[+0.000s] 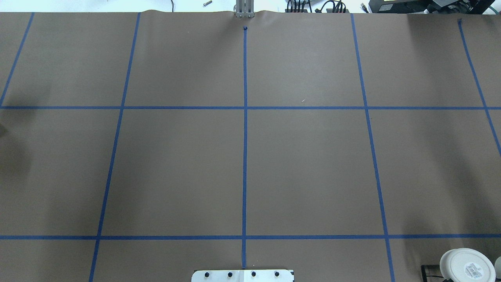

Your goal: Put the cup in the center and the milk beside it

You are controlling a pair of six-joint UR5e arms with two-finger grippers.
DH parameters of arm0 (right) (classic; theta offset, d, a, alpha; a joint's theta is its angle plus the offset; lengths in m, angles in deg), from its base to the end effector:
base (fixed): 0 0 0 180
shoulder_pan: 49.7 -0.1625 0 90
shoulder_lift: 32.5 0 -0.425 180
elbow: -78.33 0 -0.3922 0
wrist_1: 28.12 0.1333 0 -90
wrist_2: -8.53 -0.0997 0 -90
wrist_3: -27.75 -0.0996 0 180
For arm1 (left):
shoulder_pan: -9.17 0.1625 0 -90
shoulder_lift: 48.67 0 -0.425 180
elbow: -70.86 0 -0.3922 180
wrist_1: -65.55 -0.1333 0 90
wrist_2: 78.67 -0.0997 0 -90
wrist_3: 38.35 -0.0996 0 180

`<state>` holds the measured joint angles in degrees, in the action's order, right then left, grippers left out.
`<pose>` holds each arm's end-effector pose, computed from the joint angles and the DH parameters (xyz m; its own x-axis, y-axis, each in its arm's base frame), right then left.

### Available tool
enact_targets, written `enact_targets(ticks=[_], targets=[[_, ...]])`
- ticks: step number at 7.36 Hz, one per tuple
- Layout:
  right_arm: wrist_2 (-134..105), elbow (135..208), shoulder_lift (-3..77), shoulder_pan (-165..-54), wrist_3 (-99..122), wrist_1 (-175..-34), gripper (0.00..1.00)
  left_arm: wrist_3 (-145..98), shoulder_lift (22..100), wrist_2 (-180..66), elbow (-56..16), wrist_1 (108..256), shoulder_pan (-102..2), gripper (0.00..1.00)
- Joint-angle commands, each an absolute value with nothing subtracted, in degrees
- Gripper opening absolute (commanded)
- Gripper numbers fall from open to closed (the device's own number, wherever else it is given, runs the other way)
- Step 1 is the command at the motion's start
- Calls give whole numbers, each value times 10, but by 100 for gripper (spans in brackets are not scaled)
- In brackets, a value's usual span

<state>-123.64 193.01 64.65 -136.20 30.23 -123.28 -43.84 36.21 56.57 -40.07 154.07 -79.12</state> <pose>0.0398 -0.4375 0.5168 0.7277 -0.2308 0.6459 0.0912 0.9659 0.2424 -0.0490 -0.4551 0.5222 0.6926 0.2884 -0.6611 -0.0956 0.9452 0.3122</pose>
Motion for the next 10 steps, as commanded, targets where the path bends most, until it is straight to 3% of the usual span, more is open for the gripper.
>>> enact_targets(ticks=[1,5,8,10], targets=[[-1241,1921,631,-1362,300,-1234,100,-436,412,565,-385,1575,-794,99],[-1224,1911,704,-1362,316,-1222,100,-437,409,568,-383,1611,-797,99],[-1222,1789,734,-1359,290,-1058,98,-439,410,569,-387,1612,-797,99],[-1206,1754,746,-1331,229,-965,91,-436,409,568,-384,1634,-797,99]])
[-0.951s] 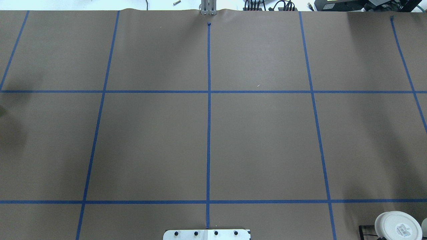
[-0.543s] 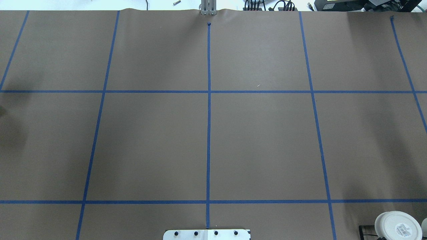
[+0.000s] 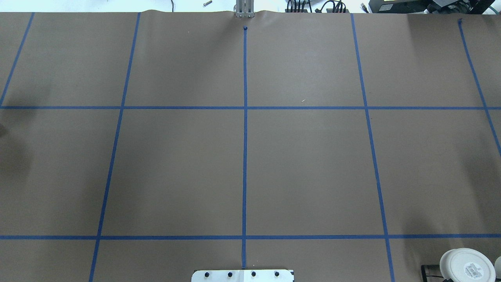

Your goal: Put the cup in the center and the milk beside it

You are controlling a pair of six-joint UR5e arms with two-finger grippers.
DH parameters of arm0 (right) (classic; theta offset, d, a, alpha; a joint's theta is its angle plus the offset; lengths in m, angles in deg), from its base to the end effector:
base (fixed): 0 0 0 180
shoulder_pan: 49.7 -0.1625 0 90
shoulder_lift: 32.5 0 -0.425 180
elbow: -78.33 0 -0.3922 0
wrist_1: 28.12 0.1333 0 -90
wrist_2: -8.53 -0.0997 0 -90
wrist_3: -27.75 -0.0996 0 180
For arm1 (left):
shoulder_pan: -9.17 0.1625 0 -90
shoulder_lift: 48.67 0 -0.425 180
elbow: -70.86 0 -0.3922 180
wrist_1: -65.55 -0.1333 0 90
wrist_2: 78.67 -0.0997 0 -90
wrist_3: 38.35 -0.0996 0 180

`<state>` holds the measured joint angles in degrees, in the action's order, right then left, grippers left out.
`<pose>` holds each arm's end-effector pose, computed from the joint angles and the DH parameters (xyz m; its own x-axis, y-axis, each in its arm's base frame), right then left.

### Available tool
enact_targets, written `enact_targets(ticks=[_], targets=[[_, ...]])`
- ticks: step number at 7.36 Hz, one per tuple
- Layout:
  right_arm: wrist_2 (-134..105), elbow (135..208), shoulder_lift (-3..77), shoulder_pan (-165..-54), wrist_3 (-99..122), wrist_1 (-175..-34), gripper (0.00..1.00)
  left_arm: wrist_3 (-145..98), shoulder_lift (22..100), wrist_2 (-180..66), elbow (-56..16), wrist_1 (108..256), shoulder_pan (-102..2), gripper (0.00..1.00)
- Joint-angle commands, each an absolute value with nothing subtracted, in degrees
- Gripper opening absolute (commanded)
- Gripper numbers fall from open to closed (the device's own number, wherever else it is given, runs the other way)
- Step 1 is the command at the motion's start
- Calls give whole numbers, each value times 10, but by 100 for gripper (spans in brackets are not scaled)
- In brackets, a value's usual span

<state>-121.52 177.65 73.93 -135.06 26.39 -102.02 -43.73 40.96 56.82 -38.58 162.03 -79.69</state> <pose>0.0383 -0.3837 0.6784 0.7565 -0.1387 0.6391 0.0620 0.9880 0.1411 -0.0526 -0.4891 0.4793 0.6900 0.4046 -0.6001 -0.0830 0.8679 0.4897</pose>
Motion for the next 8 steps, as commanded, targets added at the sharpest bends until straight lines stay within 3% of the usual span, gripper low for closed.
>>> enact_targets(ticks=[1,2,8], targets=[[-1181,1752,743,-1308,224,-963,78,-437,409,568,-382,1636,-797,99],[-1170,1751,734,-1287,225,-963,64,-437,409,568,-382,1636,-797,99],[-1140,1682,686,-1275,278,-960,60,-438,406,568,-380,1636,-797,99]])
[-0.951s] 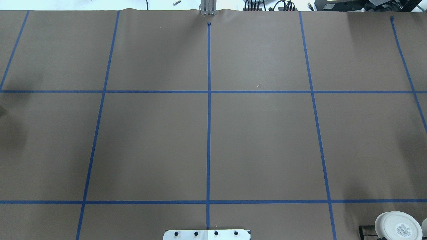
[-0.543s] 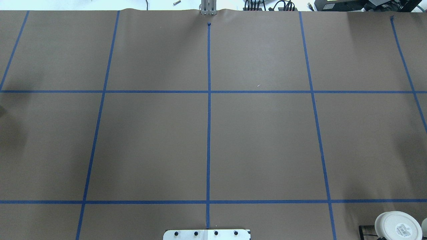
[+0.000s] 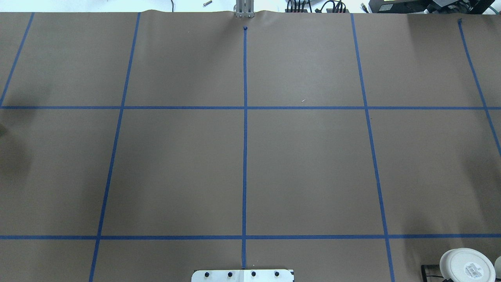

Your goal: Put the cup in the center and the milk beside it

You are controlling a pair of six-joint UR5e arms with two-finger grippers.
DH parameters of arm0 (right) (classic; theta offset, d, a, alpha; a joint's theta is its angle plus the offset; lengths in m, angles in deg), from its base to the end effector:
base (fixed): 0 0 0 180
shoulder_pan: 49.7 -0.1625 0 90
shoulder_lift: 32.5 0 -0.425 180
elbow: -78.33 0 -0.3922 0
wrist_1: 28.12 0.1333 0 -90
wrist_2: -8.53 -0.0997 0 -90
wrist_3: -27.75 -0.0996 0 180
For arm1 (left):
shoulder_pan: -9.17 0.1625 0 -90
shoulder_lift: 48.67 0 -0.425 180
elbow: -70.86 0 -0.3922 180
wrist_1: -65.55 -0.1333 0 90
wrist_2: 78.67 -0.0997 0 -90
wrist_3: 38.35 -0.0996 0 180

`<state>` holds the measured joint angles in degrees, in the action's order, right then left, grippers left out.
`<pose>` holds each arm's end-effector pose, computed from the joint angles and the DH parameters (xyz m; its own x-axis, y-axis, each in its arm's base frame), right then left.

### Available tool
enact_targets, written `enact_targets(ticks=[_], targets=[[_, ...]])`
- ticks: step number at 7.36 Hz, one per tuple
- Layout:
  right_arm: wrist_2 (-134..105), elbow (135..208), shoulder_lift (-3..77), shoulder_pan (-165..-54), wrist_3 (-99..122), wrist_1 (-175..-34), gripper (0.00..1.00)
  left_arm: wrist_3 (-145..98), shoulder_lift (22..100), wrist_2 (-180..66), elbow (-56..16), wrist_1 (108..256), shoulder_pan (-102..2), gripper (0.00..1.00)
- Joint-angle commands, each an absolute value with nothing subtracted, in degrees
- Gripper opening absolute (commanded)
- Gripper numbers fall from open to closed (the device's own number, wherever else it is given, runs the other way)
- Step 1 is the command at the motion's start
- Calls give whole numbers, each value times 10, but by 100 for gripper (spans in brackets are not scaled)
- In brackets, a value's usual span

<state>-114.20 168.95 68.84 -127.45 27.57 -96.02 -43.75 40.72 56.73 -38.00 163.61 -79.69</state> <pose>-0.0106 -0.4234 0.7146 0.8001 -0.2797 0.5307 0.2055 0.9589 0.1956 -0.0527 -0.4895 0.4832 0.6910 0.4124 -0.5937 -0.0832 0.8612 0.5013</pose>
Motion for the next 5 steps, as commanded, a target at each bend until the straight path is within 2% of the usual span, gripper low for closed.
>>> enact_targets(ticks=[1,2,3,5], targets=[[-1139,1676,689,-1274,278,-959,40,-438,406,568,-380,1638,-797,99],[-1139,1670,690,-1274,279,-959,13,-437,406,568,-380,1643,-797,99],[-1139,1667,691,-1274,280,-959,0,-437,406,568,-380,1643,-797,99],[-1142,1675,691,-1275,280,-959,0,-437,399,568,-385,1644,-797,99]])
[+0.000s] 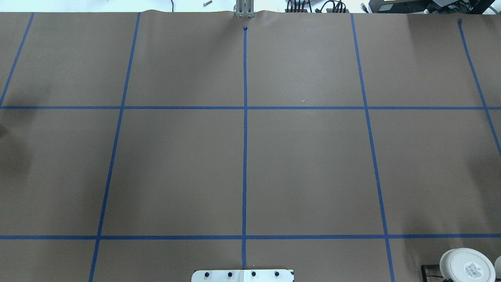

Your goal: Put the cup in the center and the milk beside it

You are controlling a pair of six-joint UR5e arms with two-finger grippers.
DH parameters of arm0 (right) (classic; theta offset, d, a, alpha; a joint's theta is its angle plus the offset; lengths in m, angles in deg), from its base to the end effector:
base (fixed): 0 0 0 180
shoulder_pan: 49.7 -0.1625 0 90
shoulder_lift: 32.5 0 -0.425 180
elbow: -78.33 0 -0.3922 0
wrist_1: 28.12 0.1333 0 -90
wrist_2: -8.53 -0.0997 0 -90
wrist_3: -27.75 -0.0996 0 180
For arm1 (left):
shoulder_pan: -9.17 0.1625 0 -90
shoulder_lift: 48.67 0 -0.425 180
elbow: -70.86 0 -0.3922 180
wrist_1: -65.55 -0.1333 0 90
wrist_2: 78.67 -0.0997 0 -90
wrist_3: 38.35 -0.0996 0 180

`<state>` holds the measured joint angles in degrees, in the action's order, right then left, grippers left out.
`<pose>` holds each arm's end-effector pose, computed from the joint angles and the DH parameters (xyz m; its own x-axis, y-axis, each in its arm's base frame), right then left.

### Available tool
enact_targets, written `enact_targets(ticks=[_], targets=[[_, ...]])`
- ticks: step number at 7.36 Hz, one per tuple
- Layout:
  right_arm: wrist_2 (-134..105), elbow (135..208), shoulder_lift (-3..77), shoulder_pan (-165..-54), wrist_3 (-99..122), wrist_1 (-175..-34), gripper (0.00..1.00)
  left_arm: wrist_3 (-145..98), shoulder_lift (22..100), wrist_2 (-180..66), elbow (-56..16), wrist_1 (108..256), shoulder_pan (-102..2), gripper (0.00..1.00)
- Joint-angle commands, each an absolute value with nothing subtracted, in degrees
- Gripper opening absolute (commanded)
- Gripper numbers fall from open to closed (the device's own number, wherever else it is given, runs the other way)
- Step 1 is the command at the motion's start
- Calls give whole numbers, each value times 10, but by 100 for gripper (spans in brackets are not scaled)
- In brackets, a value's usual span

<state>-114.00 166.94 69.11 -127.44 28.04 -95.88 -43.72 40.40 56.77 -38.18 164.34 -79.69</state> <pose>-0.0088 -0.4161 0.7339 0.8045 -0.2683 0.5299 0.2137 0.9632 0.1633 -0.0526 -0.4875 0.4827 0.6904 0.4182 -0.5903 -0.0827 0.8562 0.5099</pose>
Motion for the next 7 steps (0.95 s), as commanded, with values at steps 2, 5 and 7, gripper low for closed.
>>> enact_targets(ticks=[2,5,7], targets=[[-1154,1733,670,-1277,273,-981,0,-437,398,568,-386,1644,-797,99],[-1216,1768,493,-1268,249,-1084,0,-436,398,568,-380,1644,-797,99],[-1231,1779,397,-1188,73,-1094,0,-436,398,568,-375,1644,-797,99]])
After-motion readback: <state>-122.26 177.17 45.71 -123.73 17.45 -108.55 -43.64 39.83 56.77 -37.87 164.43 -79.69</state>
